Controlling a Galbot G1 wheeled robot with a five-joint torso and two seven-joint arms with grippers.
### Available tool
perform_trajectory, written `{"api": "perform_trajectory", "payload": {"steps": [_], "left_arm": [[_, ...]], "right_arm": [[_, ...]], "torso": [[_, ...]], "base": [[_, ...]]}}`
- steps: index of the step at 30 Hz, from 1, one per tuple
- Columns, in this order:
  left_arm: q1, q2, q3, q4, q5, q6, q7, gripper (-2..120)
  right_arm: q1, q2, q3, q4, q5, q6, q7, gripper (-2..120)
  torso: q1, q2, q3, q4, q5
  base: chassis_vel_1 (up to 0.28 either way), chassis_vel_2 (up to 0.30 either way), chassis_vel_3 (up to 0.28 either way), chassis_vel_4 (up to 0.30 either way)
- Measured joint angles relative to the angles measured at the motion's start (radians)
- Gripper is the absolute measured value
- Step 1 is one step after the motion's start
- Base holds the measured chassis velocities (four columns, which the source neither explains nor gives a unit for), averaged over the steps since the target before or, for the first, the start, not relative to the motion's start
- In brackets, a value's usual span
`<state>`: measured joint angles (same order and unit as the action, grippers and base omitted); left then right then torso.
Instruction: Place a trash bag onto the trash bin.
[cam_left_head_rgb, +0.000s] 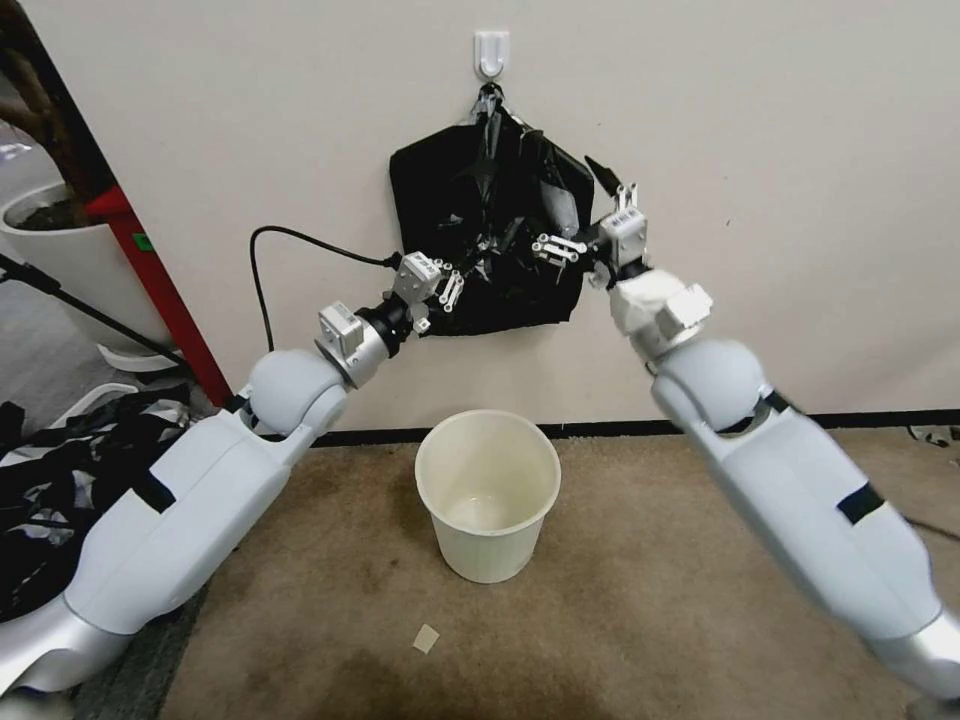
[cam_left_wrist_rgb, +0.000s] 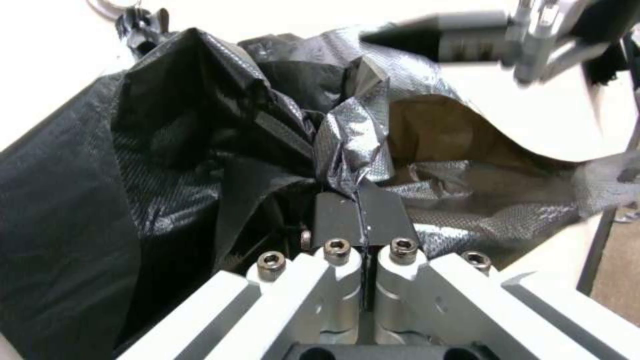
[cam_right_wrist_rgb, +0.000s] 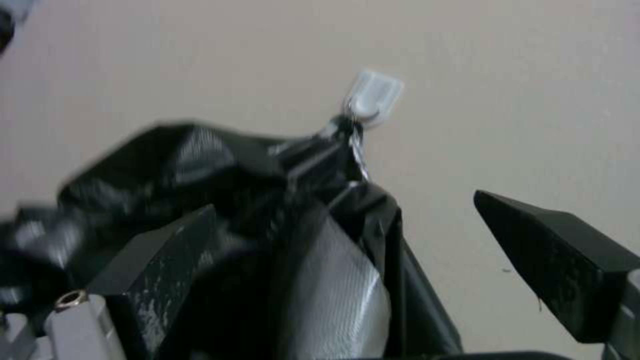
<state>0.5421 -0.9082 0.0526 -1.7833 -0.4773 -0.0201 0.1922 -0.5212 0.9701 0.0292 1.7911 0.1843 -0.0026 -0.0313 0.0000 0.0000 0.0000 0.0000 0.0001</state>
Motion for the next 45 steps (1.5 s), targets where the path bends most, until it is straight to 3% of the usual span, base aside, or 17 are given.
{"api": "perform_trajectory", "payload": {"steps": [6, 15, 17, 19, 26, 32, 43, 45], "left_arm": [[0.0, 0.0, -0.003, -0.006, -0.006, 0.001, 0.0, 0], [0.008, -0.001, -0.009, -0.028, -0.012, 0.003, -0.001, 0], [0.008, -0.001, -0.009, -0.028, -0.012, 0.003, -0.001, 0], [0.018, 0.005, -0.019, -0.037, -0.013, 0.004, -0.001, 0], [0.025, 0.006, -0.026, -0.038, -0.014, 0.005, -0.001, 0], [0.03, 0.0, -0.027, -0.038, -0.017, 0.006, -0.003, 0], [0.035, 0.002, -0.029, -0.042, -0.031, 0.006, -0.006, 0], [0.038, 0.003, -0.031, -0.045, -0.032, 0.006, -0.006, 0]], "right_arm": [[0.011, -0.019, 0.002, -0.006, -0.086, -0.034, -0.069, 99], [0.051, 0.005, 0.014, -0.067, -0.236, -0.021, -0.135, 67], [0.051, 0.005, 0.014, -0.067, -0.236, -0.021, -0.135, 67], [0.047, 0.013, 0.021, -0.082, -0.251, -0.012, -0.137, 50], [0.017, 0.007, 0.036, -0.08, -0.257, -0.017, -0.137, 28], [-0.018, -0.013, 0.056, -0.053, -0.261, -0.041, -0.135, 2], [-0.041, -0.01, 0.051, -0.028, -0.199, -0.04, -0.079, 0], [-0.038, -0.007, 0.048, -0.025, -0.197, -0.04, -0.073, 4]], "torso": [[0.0, 0.0, 0.0, -0.0001, 0.0001], [0.0, 0.0, 0.0, 0.0, -0.0002], [0.0, 0.0, 0.0, 0.0, -0.0002], [0.0, 0.0, 0.0, 0.0001, -0.0003], [0.0, 0.0, 0.0, 0.0001, -0.0001], [0.0, 0.0, 0.0, 0.0, 0.0], [0.0, 0.0, 0.0, 0.0, -0.0001], [0.0, 0.0, 0.0, 0.0, -0.0001]], "base": [[0.0, 0.0, 0.0, 0.0], [0.0, 0.0, 0.0, 0.0], [0.0, 0.0, 0.0, 0.0], [0.0, 0.0, 0.0, 0.0], [0.0, 0.0, 0.0, 0.0], [0.0, 0.0, 0.0, 0.0], [0.0, 0.0, 0.0, 0.0], [0.0, 0.0, 0.0, 0.0]]}}
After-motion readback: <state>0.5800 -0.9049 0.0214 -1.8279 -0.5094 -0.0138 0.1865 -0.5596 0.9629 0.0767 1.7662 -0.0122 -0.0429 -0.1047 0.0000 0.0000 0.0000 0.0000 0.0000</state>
